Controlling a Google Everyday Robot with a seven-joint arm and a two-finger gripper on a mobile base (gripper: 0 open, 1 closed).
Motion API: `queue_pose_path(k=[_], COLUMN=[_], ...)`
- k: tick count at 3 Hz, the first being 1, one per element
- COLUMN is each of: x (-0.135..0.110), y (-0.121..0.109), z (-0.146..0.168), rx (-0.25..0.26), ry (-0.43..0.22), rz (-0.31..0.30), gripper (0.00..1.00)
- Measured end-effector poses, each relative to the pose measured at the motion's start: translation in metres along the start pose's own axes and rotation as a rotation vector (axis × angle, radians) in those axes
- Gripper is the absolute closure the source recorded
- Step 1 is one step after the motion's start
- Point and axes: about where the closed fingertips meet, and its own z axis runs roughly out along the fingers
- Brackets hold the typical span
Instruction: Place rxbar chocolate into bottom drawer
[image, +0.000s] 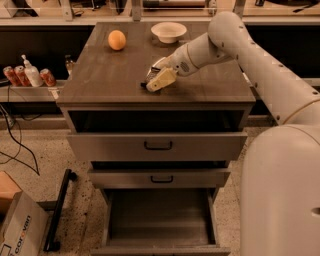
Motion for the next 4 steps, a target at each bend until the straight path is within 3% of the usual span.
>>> queue_pose_path(k=[2,4], x=[-0.0031,-0.0038], y=[-0.0002,-0.0001], z=[-0.0024,-0.0030], rx=[0.000,0.000], ry=[0.000,0.000], rz=[0.000,-0.001], gripper=[1.00,1.00])
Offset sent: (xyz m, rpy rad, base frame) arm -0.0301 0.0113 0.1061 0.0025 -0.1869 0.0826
